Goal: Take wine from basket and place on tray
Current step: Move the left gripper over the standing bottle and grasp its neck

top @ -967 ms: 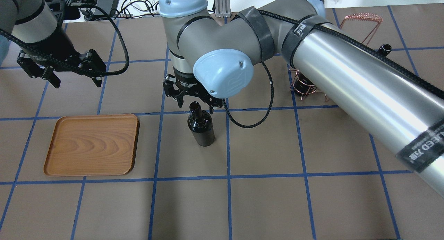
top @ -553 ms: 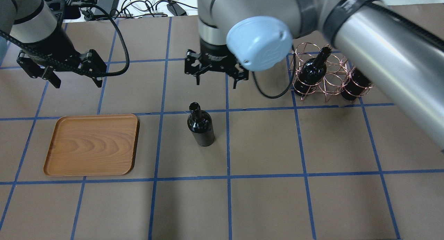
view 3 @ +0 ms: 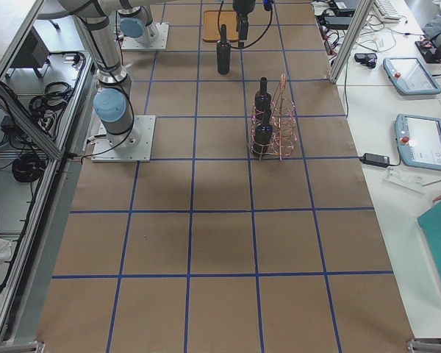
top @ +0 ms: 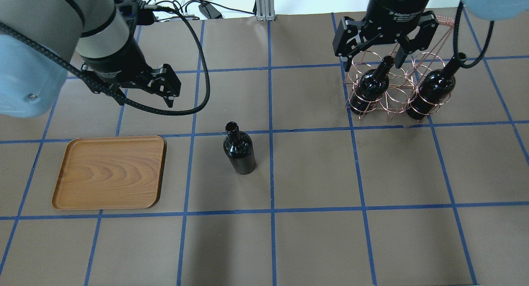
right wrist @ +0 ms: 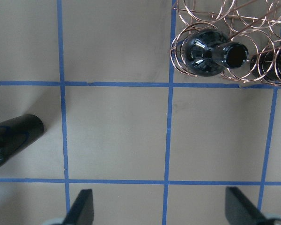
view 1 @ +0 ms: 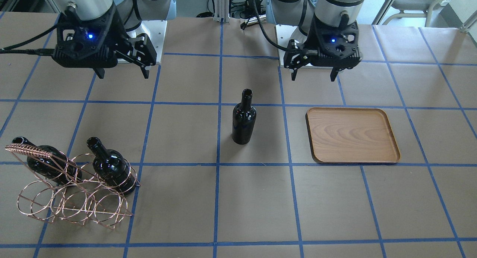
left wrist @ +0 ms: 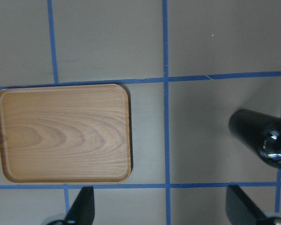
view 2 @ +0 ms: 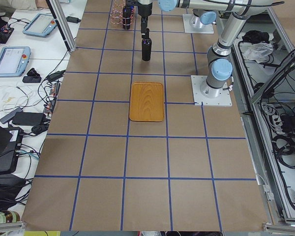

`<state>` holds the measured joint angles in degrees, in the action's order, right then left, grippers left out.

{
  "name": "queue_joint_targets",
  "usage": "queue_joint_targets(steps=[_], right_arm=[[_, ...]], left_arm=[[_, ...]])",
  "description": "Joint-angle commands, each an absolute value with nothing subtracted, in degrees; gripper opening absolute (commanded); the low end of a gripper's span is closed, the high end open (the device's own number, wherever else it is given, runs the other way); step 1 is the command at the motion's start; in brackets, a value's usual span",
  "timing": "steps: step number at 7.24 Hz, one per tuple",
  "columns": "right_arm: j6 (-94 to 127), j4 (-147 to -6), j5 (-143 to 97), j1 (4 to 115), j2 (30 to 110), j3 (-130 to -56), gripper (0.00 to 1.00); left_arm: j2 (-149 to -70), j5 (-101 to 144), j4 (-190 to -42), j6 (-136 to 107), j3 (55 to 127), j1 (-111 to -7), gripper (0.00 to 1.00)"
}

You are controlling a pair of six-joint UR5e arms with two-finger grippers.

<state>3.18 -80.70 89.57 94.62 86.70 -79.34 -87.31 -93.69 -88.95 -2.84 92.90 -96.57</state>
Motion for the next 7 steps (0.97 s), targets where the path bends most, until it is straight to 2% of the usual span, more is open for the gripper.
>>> queue_joint_targets(steps=[1,2,7], right_arm=[[2.6,-80.1,89.1,94.2,87.9,-81.1,1.0],[2.5,-80.2,89.6,94.0,87.9,-84.3,1.0],[3.4,-84.9,90.3,93.9,87.9,-84.7,1.0]], left_arm=[[-87.9,-90.6,-88.6,-5.5,93.3,-101.4,1.0],[-87.9,-87.8,-88.6,-5.5,93.4,-102.1,1.0],[-94.3,-85.3,-79.6,-6.4,97.0,-107.1,1.0]])
